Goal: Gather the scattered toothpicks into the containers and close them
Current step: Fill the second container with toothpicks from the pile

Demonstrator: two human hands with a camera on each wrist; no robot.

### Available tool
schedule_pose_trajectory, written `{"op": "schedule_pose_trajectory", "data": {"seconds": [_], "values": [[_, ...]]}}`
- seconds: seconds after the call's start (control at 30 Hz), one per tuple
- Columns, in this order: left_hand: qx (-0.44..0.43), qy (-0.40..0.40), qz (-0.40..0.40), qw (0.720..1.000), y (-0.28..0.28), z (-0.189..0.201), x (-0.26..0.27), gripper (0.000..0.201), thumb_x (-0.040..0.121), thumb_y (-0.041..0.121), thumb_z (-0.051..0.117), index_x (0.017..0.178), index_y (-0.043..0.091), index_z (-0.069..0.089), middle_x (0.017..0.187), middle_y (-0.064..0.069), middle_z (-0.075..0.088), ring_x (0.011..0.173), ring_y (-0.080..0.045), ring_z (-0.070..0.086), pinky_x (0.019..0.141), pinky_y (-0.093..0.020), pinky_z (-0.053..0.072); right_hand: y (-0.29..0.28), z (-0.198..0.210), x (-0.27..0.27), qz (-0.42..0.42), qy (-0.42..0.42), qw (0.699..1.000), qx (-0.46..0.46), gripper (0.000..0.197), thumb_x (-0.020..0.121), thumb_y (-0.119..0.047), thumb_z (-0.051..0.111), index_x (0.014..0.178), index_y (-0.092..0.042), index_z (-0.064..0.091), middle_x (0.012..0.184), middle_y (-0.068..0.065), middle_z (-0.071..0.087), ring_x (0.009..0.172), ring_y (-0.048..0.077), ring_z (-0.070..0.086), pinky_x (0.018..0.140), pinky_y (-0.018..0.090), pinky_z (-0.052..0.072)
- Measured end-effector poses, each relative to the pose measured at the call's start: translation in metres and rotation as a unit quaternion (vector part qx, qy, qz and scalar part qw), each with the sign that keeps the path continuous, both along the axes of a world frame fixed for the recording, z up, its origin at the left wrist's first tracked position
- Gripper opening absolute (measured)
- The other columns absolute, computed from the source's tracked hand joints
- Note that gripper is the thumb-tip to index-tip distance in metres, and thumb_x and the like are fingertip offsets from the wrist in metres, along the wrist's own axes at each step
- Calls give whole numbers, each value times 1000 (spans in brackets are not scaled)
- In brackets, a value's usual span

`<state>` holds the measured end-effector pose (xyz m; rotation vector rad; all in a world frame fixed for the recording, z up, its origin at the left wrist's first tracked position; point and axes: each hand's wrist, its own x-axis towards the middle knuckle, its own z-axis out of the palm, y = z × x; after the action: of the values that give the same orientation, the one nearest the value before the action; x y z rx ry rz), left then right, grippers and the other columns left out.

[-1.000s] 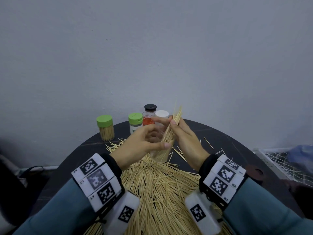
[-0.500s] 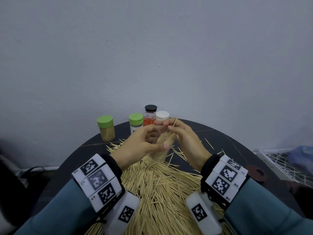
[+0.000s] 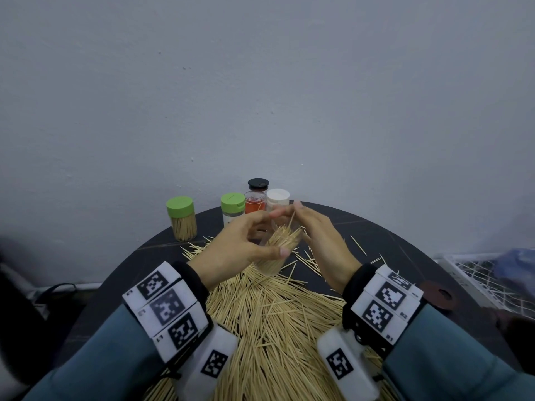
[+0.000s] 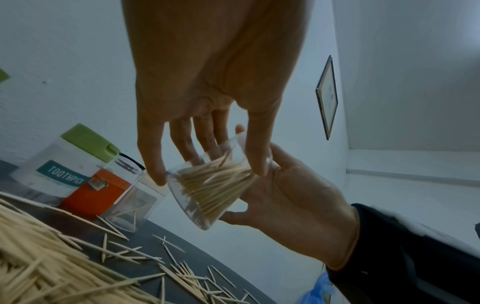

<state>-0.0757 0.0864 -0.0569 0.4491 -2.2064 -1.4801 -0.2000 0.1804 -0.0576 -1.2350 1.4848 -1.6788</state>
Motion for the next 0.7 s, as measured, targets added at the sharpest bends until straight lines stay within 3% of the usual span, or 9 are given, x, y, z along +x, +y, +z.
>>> {"op": "schedule_pose_trajectory", "data": {"seconds": [0.1, 0.2, 0.37, 0.5, 0.57, 0.7], "values": [[1, 4, 15, 1000, 0, 1, -1, 53, 74, 10, 76, 123, 16, 58, 112, 3, 66, 102, -8, 63, 87, -17, 47, -1, -4, -2, 0, 6, 1000, 1, 34, 97, -11, 35, 105, -13, 68, 115, -4, 66, 112, 3, 56, 105, 28, 36], [3, 12, 22, 1000, -1, 3, 0, 48, 74, 7, 76, 119, 14, 60, 107, 3, 67, 95, -4, 63, 80, -11, 48, -4, -6, -3, 7, -17, 1000, 18, 36, 92, 0, 37, 110, -16, 64, 123, 1, 62, 121, 13, 51, 109, 35, 35], [-13, 1, 21, 1000, -1, 3, 1, 50, 74, 10, 77, 121, 20, 60, 111, 6, 65, 99, -1, 62, 78, -7, 46, -5, -7, -2, 7, -35, 998, 45, 29, 97, -14, 39, 117, -18, 60, 127, 1, 59, 123, 14, 50, 108, 32, 34], [-21, -5, 30, 999, -1, 3, 2, 51, 73, 12, 78, 120, 20, 60, 113, 6, 65, 106, -7, 61, 87, -16, 47, -5, -6, -3, -7, -20, 997, 68, 24, 97, -12, 40, 111, -20, 58, 126, 2, 58, 121, 15, 51, 104, 29, 36], [-22, -10, 36, 999, -2, 2, 3, 52, 72, 11, 78, 120, 20, 61, 114, 4, 65, 107, -9, 61, 91, -19, 47, -4, -3, -4, -14, -17, 996, 82, 23, 97, -18, 39, 111, -22, 57, 125, 0, 58, 121, 13, 50, 102, 29, 35], [-25, -18, 66, 997, -5, 4, 3, 51, 71, 11, 80, 117, 22, 62, 113, 2, 66, 107, -11, 61, 94, -25, 46, -1, 9, -12, -60, -18, 991, 118, 37, 101, -32, 28, 121, -16, 55, 116, -2, 61, 107, 9, 54, 97, 32, 34]]}}
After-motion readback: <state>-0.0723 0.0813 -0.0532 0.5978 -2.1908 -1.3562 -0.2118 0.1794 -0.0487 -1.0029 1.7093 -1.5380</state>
